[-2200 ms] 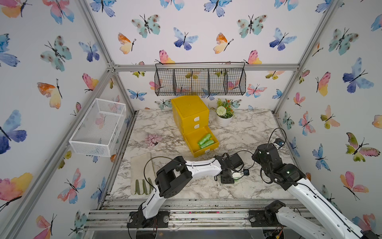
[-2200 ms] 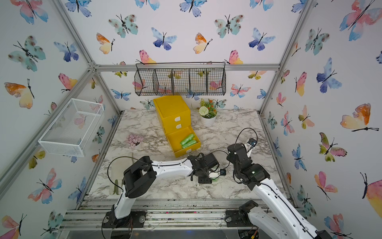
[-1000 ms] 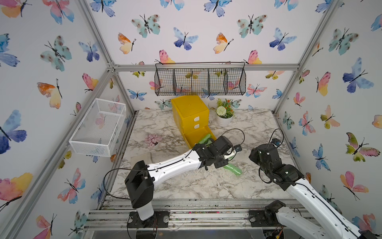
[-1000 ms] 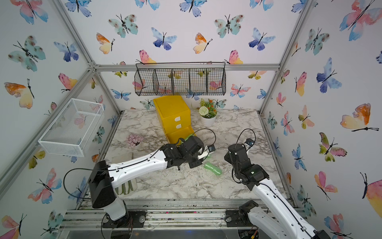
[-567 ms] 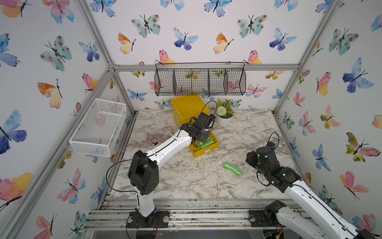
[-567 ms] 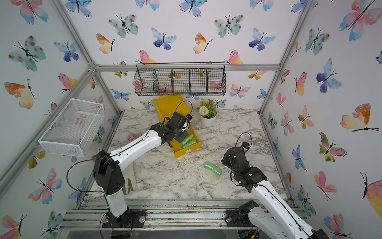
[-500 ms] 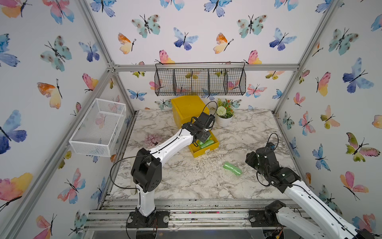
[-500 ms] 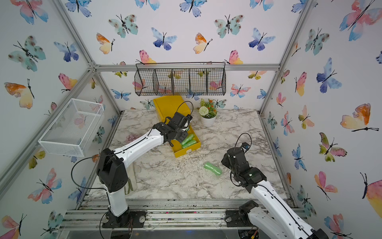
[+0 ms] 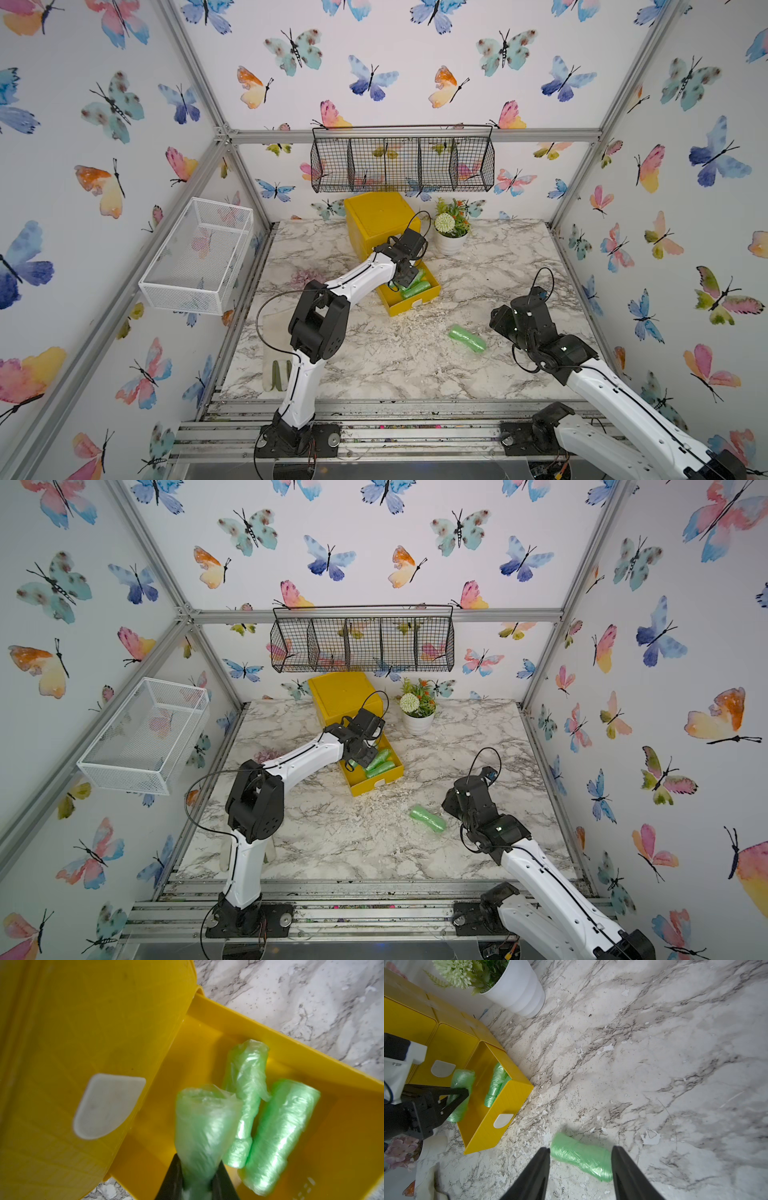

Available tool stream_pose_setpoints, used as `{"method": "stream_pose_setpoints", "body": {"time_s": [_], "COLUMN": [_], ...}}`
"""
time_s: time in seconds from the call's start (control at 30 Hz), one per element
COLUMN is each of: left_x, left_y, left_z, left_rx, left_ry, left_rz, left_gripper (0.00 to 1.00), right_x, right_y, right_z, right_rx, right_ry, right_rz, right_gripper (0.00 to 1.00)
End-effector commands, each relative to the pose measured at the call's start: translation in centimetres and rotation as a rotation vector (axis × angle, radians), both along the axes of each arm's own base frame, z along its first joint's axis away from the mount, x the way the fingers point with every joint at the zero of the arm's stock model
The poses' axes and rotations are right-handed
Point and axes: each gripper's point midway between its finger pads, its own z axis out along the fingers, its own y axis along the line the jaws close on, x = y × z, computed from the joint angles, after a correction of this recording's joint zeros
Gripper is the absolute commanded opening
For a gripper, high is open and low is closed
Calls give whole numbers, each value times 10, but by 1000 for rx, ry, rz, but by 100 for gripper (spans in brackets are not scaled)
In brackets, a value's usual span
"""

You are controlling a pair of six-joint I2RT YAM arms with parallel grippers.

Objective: Sort the rolls of trash bags by color and place them into the drawer
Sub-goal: Place the roll of trash bags in the drawer.

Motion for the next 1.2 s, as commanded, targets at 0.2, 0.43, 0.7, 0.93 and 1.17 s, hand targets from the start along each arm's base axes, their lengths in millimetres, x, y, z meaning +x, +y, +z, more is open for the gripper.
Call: {"method": "stream_pose_setpoints", "body": {"time_s": [0.2, 0.43, 0.7, 0.93, 1.17], "left_x": [31, 33, 28, 27, 26], "left_y": [-16, -21, -19, -21, -24], "left_z": [-3, -24, -49, -44, -32], "left_rx": [-9, -7, 13, -2, -26], "left_ry": [-28, 9, 62, 61, 52], "left_rz": [-31, -36, -24, -27, -39], "left_gripper": [0, 3, 8, 20, 24], "right_x": [1, 1, 3, 2, 3], "right_y": [-1, -1, 1, 0, 2], "right_z": [-4, -5, -4, -4, -4], "right_rx": [-5, -8, -1, -3, 10], "right_ry": [1, 5, 5, 9, 11], "right_rz": [-2, 0, 4, 0, 6], "right_gripper": [53, 53, 53, 53, 53]}}
